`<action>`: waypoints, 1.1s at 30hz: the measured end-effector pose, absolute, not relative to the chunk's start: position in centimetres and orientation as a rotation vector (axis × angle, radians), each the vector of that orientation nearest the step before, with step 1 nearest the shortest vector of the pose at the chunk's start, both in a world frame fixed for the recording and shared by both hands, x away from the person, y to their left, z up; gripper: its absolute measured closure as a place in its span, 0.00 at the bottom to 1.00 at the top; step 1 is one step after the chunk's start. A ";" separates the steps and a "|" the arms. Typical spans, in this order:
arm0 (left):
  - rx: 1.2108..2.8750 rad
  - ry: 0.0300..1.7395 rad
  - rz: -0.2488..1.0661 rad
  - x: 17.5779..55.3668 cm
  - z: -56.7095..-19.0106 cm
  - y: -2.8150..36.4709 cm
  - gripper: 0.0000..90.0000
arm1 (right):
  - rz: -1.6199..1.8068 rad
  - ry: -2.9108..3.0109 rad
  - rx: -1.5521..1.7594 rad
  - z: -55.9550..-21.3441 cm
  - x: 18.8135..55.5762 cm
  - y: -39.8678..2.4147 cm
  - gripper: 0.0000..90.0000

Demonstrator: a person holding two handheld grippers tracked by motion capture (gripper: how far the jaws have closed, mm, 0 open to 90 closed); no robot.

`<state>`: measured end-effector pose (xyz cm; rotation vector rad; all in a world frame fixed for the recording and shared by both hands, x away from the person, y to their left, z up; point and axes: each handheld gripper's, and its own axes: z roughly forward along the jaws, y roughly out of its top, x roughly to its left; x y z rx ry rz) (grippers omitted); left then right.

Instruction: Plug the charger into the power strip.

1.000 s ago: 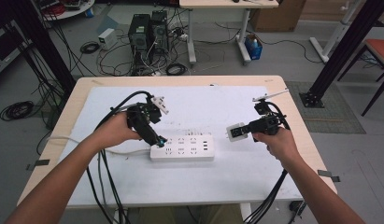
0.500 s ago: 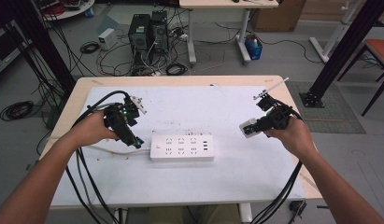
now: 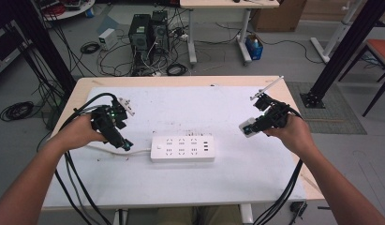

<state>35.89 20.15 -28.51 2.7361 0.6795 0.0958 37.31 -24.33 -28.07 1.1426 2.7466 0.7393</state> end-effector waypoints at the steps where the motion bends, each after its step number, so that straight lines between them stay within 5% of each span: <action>1: 2.737 0.671 0.092 35.9 -28.4 20.3 0.23 | 0.743 2.747 1.141 -28.0 37.3 -24.2 0.69; 33: 2.715 0.678 0.132 35.9 -28.7 21.0 0.23 | 0.653 2.963 0.786 -27.6 40.9 -16.4 0.69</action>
